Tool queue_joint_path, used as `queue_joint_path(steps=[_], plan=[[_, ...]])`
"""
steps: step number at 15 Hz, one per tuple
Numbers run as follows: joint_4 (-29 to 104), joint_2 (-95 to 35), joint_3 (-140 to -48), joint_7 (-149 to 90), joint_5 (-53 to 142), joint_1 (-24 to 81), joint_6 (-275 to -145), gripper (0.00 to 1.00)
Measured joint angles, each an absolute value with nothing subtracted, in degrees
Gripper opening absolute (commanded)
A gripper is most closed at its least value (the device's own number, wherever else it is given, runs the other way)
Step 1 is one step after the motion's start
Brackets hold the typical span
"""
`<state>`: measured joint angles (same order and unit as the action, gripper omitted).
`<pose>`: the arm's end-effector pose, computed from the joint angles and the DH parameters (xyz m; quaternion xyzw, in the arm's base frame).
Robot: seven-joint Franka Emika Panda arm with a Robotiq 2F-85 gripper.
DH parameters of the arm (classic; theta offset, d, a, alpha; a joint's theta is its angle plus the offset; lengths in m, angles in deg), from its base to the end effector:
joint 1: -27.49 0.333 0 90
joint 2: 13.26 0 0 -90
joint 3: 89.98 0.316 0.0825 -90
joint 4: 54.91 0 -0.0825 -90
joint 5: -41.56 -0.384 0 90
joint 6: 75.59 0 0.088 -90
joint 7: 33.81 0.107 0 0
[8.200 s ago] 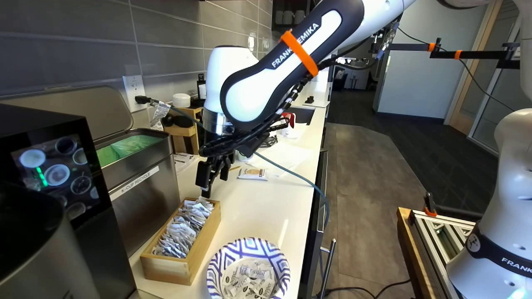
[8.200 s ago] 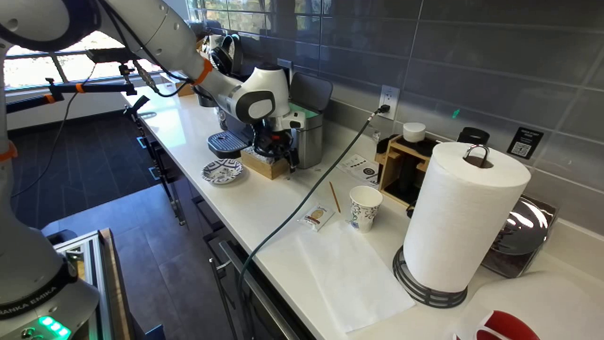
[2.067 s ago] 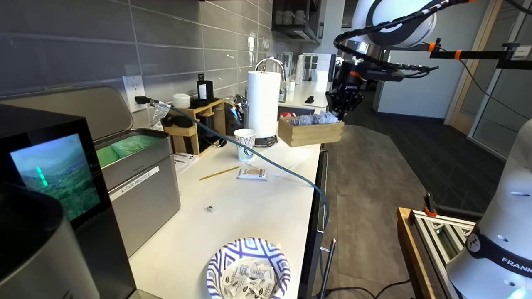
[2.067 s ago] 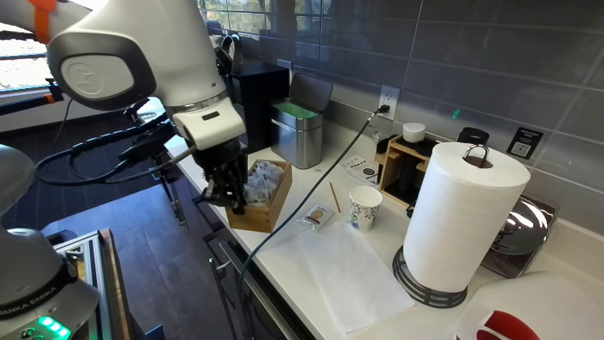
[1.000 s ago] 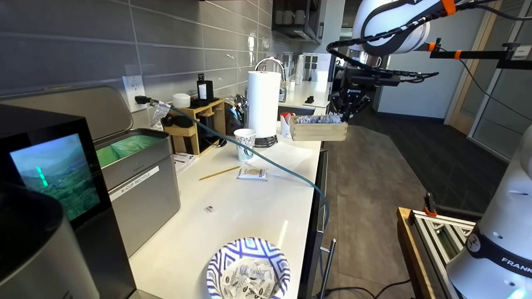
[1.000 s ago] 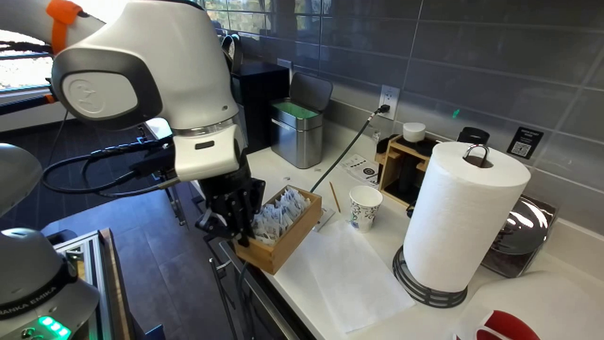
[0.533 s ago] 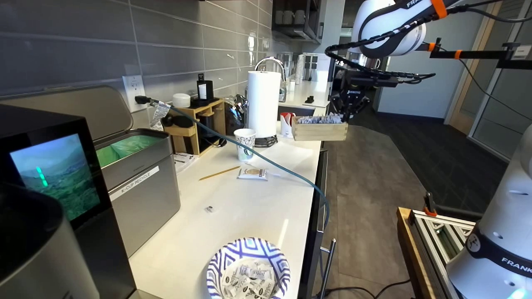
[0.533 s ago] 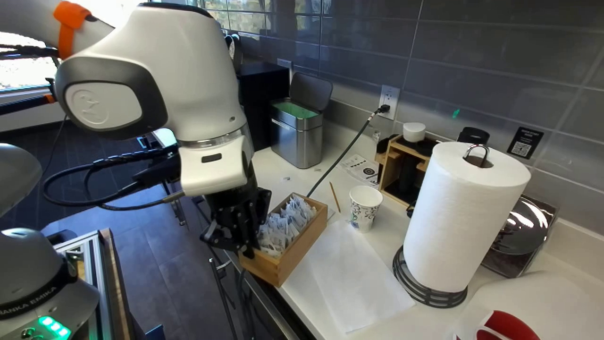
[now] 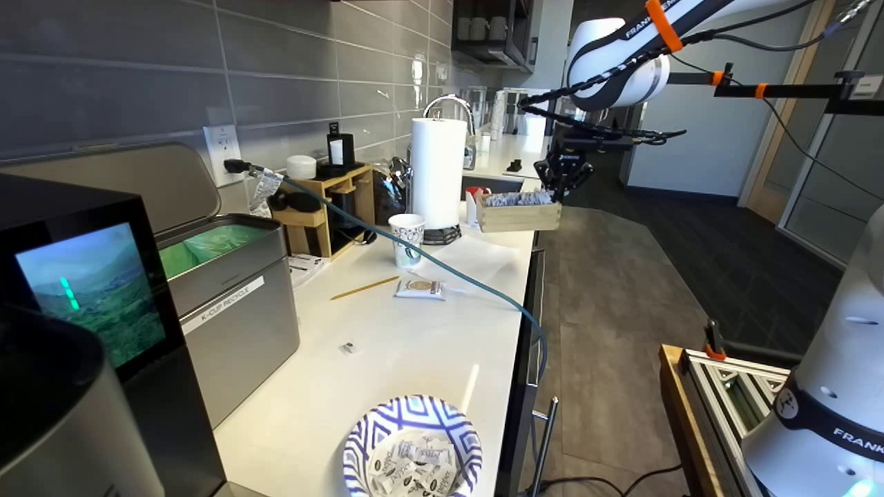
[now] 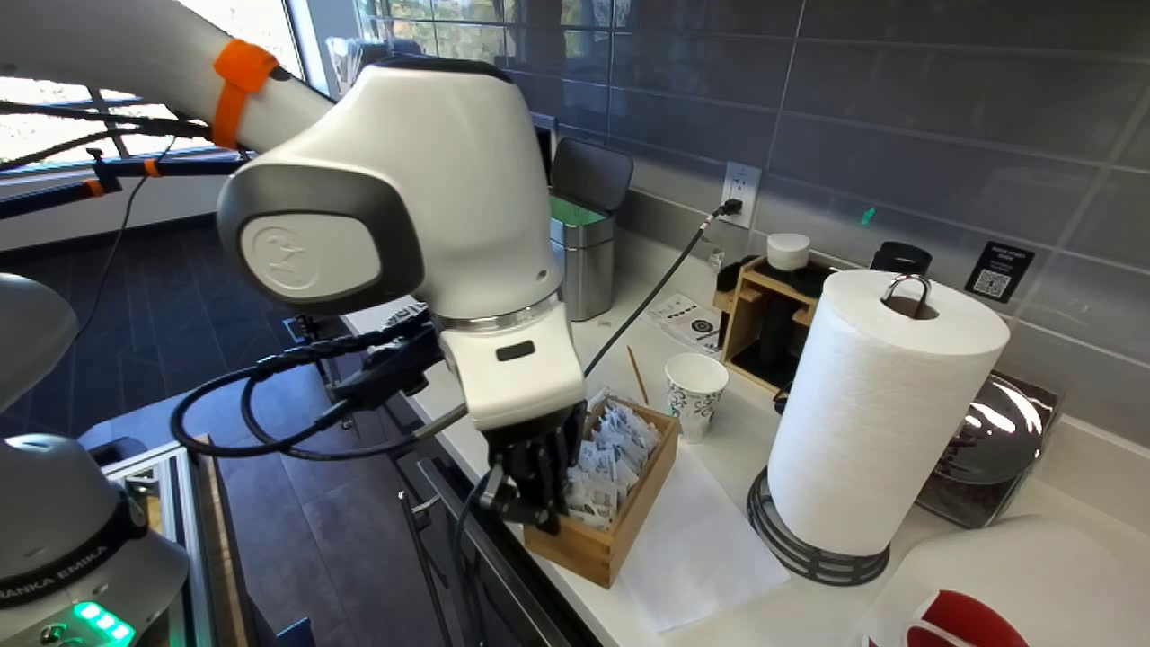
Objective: Move the wooden box to the right
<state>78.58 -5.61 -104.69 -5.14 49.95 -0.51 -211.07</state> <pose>0.3685 -0.3444 0.4063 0.8356 -0.5418 0.0772 0.0483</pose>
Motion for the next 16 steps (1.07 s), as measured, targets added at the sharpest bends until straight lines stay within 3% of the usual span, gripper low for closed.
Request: queue_joint_path(steps=[9, 16], plan=[[70.66, -17.01, -105.48, -9.22, 49.29, 5.04, -211.42, 0.03], [67.37, -21.54, -105.85, -21.0, 35.61, 5.31, -213.1, 0.03]])
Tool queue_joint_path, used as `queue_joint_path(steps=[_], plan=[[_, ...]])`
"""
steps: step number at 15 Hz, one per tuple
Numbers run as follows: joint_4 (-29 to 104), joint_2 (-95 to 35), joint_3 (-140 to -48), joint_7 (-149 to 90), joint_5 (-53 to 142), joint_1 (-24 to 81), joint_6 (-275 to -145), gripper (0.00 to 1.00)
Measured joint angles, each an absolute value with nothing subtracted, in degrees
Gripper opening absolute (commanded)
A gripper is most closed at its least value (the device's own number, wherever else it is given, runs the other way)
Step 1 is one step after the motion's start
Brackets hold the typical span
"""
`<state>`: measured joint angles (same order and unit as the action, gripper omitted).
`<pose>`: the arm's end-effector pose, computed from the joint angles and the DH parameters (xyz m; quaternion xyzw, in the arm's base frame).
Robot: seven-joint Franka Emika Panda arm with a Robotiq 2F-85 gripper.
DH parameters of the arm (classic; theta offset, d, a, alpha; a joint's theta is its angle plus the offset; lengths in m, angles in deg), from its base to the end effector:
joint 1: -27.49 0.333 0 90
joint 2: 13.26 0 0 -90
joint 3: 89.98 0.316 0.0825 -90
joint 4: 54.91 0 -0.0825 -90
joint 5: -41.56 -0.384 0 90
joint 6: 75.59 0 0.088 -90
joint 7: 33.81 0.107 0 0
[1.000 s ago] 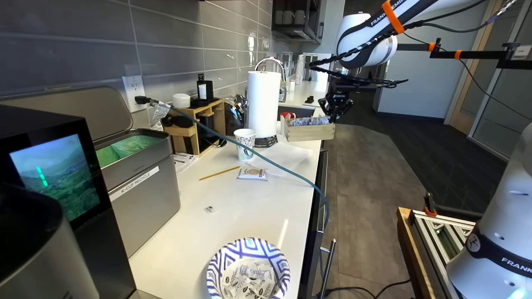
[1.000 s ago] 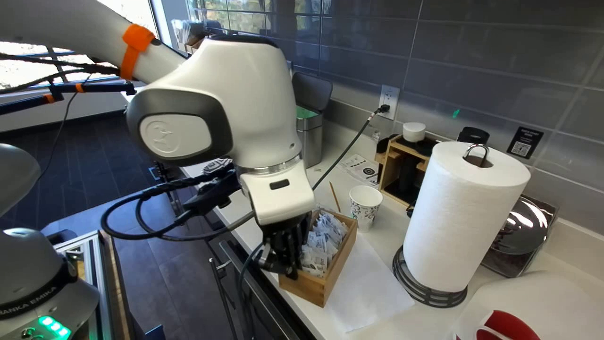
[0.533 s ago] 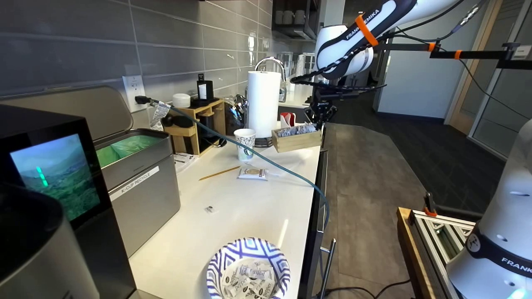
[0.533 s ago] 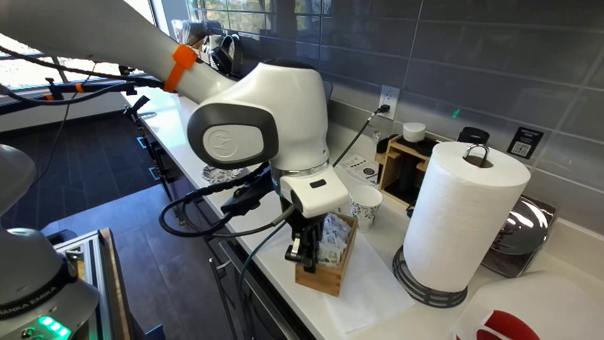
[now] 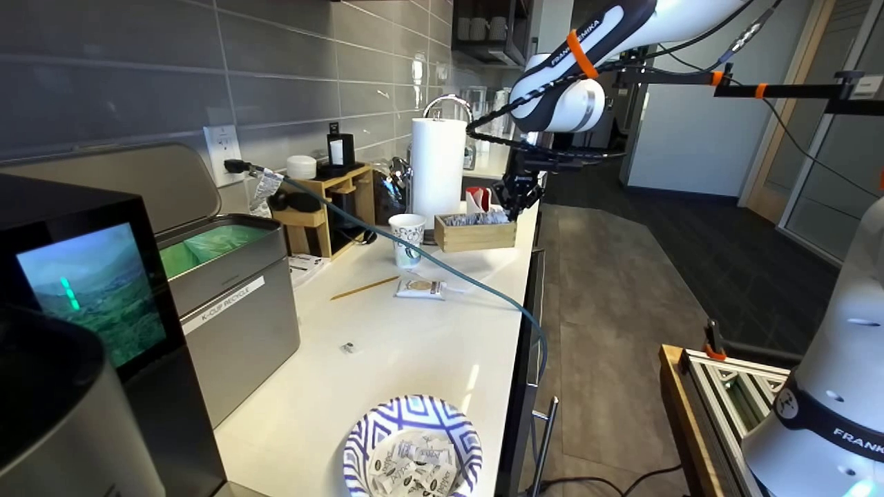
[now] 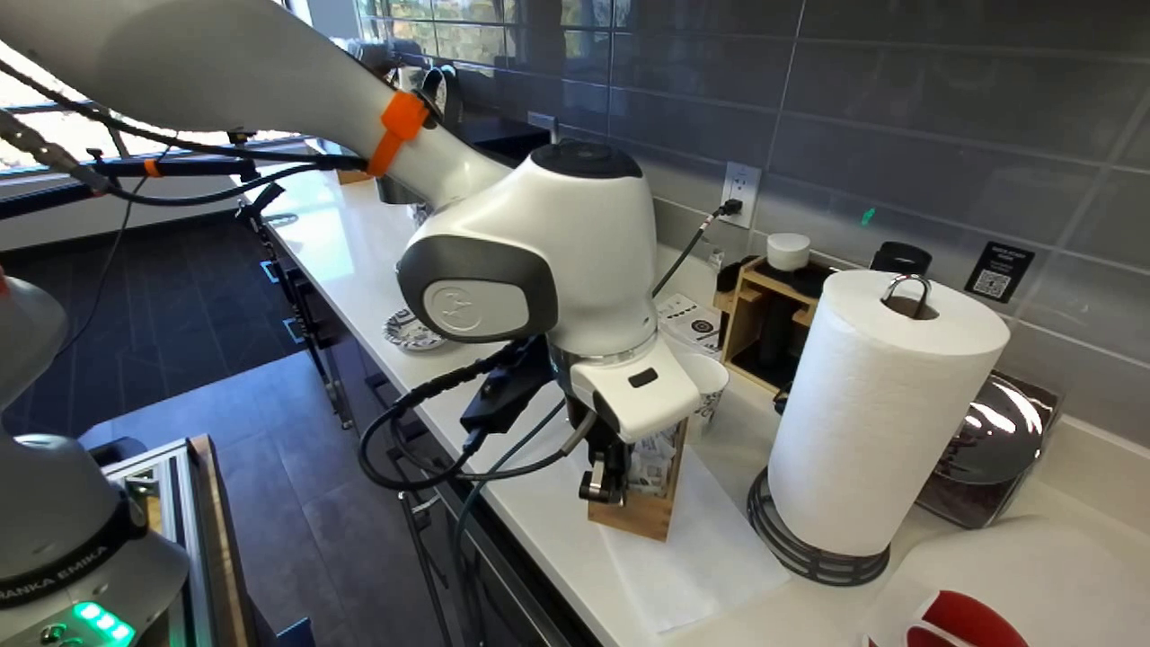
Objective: Move the wooden box to the right
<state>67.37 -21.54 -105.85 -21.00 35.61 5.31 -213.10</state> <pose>0.4530 -0.3505 0.3543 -0.8863 0.4583 -0.0663 0.0035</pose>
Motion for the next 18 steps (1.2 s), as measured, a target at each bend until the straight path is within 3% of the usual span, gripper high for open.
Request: queue_joint_path(steps=[18], plan=[[63.57, -28.79, -106.44, -24.09, 31.17, 5.33, -213.1, 0.03]])
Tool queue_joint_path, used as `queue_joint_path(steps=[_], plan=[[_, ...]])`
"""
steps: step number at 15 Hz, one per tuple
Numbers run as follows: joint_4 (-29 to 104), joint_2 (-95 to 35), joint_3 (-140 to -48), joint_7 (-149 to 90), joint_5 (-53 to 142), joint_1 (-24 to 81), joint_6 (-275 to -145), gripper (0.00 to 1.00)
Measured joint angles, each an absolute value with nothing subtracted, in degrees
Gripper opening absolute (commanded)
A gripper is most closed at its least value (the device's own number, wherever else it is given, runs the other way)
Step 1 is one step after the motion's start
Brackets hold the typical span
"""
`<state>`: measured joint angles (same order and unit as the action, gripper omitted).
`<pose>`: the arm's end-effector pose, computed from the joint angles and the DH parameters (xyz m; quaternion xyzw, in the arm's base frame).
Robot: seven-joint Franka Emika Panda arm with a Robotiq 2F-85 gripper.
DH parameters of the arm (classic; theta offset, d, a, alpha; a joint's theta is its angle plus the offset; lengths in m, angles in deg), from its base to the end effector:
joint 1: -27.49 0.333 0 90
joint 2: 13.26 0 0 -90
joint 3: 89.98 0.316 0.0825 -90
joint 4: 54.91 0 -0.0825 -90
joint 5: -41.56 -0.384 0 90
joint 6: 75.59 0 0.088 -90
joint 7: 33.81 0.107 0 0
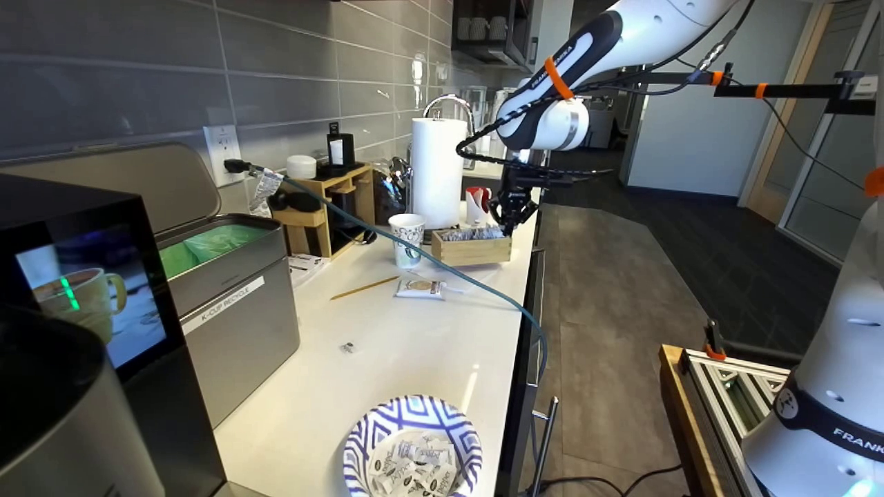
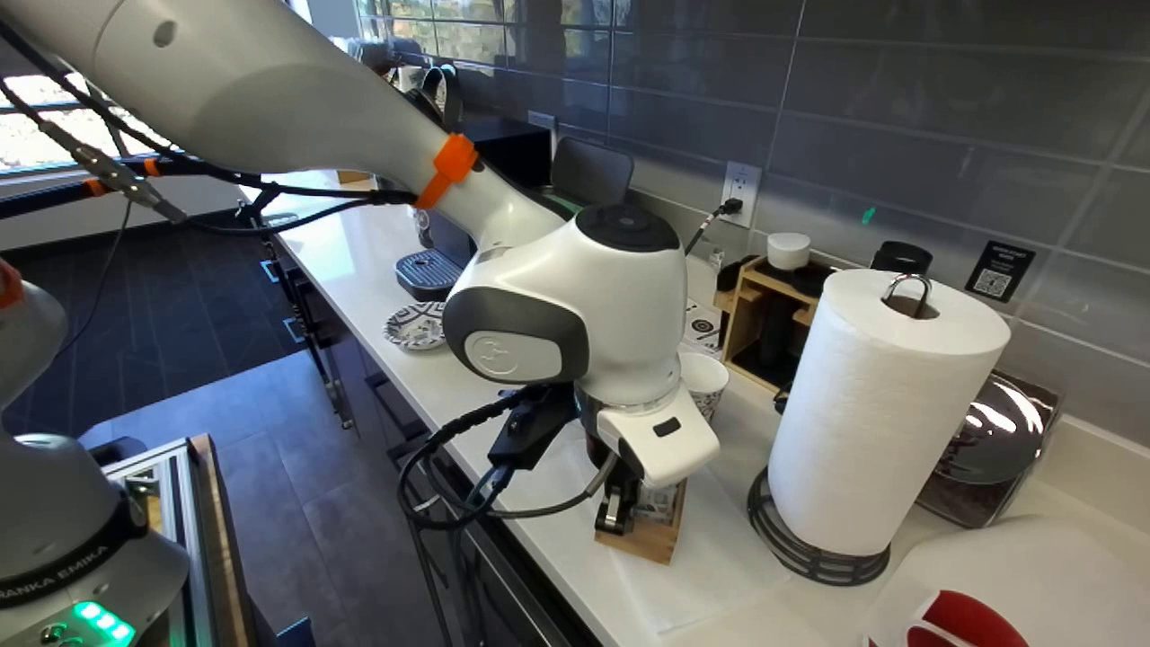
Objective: Move the wooden box to the right
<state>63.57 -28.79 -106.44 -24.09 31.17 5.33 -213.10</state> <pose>0.4663 -0.3652 0.3128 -0.8860 0.4614 -0.0432 0.0156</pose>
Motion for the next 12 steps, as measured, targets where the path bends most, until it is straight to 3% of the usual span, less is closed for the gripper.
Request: queue_joint_path(steps=[4, 6, 12], plan=[[62.26, -30.35, -106.21, -24.12, 30.84, 5.38, -213.1, 0.03], [61.71, -31.04, -106.17, -24.12, 30.84, 5.48, -213.1, 0.36], [60.19, -31.49, -106.05, -24.12, 30.64, 5.54, -213.08, 0.79]])
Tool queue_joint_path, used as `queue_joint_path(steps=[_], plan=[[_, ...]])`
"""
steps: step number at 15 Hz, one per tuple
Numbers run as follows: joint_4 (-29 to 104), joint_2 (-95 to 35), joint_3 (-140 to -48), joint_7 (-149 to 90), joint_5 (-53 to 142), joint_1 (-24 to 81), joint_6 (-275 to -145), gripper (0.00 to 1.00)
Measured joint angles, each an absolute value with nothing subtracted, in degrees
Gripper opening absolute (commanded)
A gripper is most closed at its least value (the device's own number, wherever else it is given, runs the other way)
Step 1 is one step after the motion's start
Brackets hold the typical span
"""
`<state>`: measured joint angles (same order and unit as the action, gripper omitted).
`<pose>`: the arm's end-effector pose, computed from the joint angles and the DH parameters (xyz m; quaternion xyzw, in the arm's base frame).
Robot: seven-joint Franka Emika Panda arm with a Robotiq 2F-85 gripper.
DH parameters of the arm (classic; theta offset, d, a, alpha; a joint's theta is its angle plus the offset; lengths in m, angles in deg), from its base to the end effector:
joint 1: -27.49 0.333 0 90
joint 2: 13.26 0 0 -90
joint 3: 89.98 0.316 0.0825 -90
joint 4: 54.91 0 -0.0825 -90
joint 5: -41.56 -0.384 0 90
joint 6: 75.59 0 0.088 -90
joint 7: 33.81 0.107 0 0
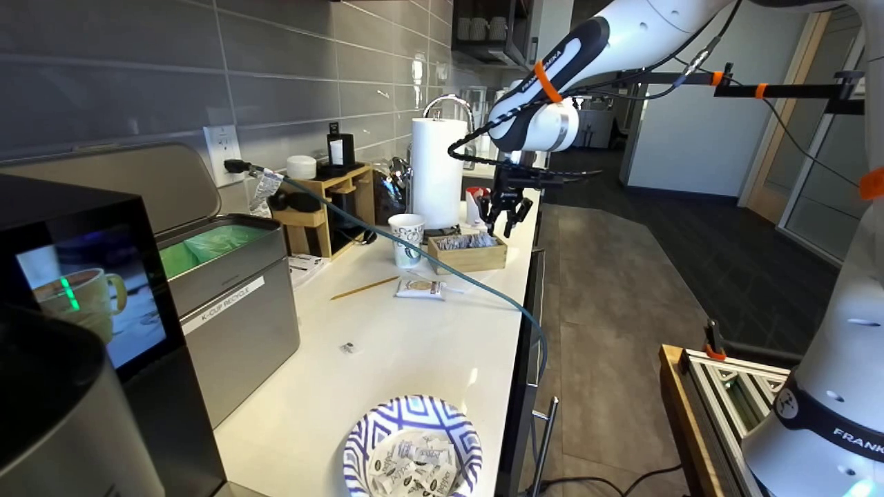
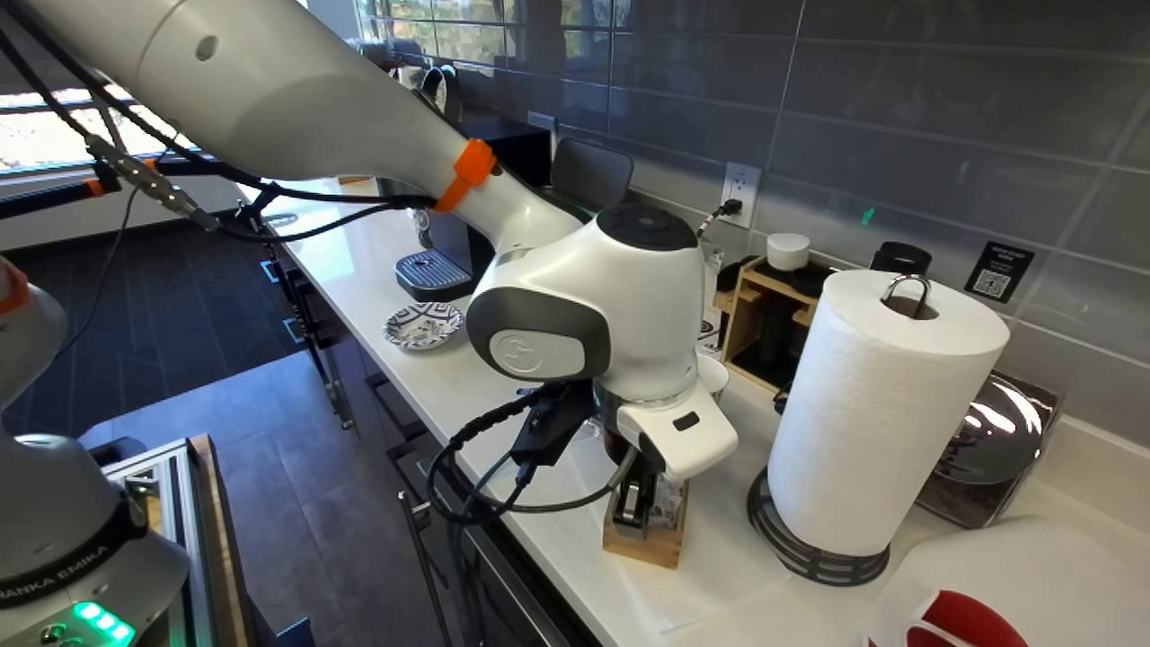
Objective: Move the wooden box to the right
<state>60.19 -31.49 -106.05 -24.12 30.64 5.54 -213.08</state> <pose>0.4845 -0.3691 0.3107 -0.8880 0.4570 -0.0492 0.0127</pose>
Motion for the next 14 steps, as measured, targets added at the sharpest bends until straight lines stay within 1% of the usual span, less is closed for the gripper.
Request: queue_joint_path(steps=[2, 3, 8, 14], plan=[[59.87, -31.46, -106.16, -24.06, 30.64, 5.54, -212.92, 0.95], [59.74, -31.34, -106.31, -24.02, 30.72, 5.56, -212.63, 0.99], [59.7, -29.18, -108.63, -20.09, 35.51, 6.84, -209.1, 1.0], [59.64, -26.16, -108.88, -16.83, 38.77, 8.57, -202.72, 1.0]])
